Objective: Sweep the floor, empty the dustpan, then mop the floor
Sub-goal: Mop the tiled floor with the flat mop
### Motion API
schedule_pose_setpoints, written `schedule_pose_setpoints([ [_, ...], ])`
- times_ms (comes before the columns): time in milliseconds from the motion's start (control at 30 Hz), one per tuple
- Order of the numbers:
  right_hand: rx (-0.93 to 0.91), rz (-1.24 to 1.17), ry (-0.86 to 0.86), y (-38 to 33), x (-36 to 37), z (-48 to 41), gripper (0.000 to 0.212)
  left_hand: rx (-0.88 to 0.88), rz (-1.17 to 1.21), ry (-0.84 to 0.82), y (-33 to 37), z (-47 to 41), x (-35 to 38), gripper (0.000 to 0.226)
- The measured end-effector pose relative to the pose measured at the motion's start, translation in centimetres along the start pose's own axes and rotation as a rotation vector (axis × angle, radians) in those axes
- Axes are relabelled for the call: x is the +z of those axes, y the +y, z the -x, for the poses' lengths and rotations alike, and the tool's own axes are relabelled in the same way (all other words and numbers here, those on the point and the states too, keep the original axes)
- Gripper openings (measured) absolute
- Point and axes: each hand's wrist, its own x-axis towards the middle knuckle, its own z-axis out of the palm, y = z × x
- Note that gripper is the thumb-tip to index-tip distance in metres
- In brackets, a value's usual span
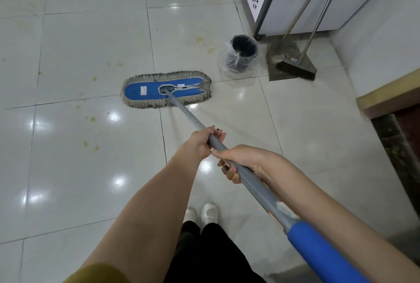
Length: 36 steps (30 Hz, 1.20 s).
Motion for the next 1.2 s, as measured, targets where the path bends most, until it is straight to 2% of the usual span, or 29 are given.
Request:
schedule_pose_setpoints([
  [133, -0.012, -0.076, 0.005, 1.0, 1.7, 0.5, 0.048, -0.014, 0.107, 0.078, 0.4, -0.7, -1.3, 0.027],
  [333, -0.058, 0.008, -0.014, 2.7, 2.6, 0.7, 0.031, -0.057, -0.038, 0.167, 0.2, -1.1, -2.1, 0.037],
  [433, -0.050, 0.050, 0.001, 3.3, 2.4, 1.4, 0.027, -0.020, 0.011, 0.149, -0.9, -0.5, -2.3, 0.036],
  [567, -0.031, 0.131, 0.013, 5.1, 2.1, 2.3, 0.032, -0.004, 0.106, 0.132, -3.0, 0.3, -3.1, 0.034],
  [867, -0.032, 0.236, -0.040, 9.0, 0.8, 4.4, 0.036, 0.028, 0.119, 0.173, -7.4, 3.3, -4.4, 0.034],
  [1200, 0.014, 0.438, -0.166, 13.9, 1.0, 5.9, 0.039, 0.078, 0.176, 0.181, -13.1, 6.5, -8.2, 0.034],
])
